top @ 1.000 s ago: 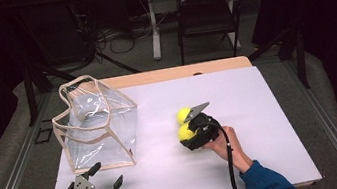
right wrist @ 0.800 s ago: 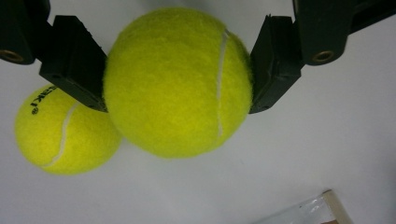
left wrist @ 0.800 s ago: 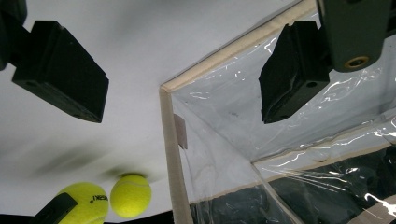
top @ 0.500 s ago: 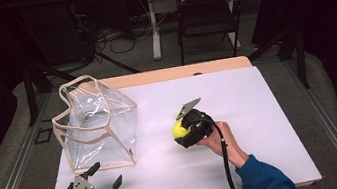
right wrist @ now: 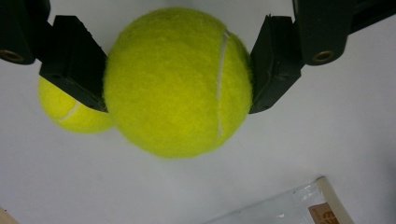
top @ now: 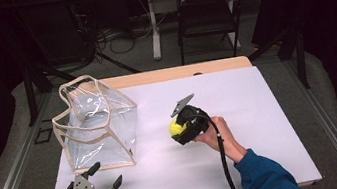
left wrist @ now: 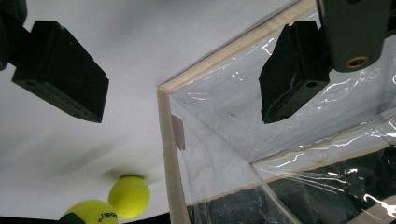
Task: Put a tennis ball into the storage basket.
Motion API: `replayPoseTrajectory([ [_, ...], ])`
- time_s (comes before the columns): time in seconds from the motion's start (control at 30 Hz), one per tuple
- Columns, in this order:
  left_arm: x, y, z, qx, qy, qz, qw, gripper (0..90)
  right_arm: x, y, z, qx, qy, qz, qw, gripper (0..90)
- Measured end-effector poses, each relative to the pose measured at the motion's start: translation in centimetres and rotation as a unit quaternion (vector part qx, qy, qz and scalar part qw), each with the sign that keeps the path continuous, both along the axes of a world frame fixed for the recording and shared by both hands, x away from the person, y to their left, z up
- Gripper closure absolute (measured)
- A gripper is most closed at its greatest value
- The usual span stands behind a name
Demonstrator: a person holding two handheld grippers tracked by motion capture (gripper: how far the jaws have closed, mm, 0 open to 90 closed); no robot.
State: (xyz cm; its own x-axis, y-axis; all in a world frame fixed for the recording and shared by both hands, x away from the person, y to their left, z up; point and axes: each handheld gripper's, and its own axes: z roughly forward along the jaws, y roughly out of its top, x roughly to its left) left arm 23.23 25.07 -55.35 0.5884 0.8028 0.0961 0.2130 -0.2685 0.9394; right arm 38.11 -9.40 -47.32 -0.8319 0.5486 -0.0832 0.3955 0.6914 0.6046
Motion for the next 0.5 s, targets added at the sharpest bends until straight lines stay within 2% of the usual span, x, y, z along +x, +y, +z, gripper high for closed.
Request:
replayPoseTrajectory([
  [0.2,0.1,0.0,0.0,-0.001,0.002,-0.002,1.0000,16.0,0.2,0.4,0.2,-0.004,0.001,0.007,1.0000,25.8],
  [0.3,0.2,-0.1,-0.1,-0.002,0.005,-0.003,1.0000,16.0,0.4,0.6,0.3,0.002,0.008,0.013,0.9999,25.8],
  [0.37,0.2,-0.1,-0.1,0.000,0.005,-0.004,1.0000,16.0,0.4,0.9,0.3,-0.008,0.005,0.014,0.9999,25.8],
  [0.5,0.1,-0.1,-0.1,0.000,0.005,-0.004,1.0000,16.0,0.6,1.2,0.3,-0.007,0.007,0.014,0.9998,25.8],
])
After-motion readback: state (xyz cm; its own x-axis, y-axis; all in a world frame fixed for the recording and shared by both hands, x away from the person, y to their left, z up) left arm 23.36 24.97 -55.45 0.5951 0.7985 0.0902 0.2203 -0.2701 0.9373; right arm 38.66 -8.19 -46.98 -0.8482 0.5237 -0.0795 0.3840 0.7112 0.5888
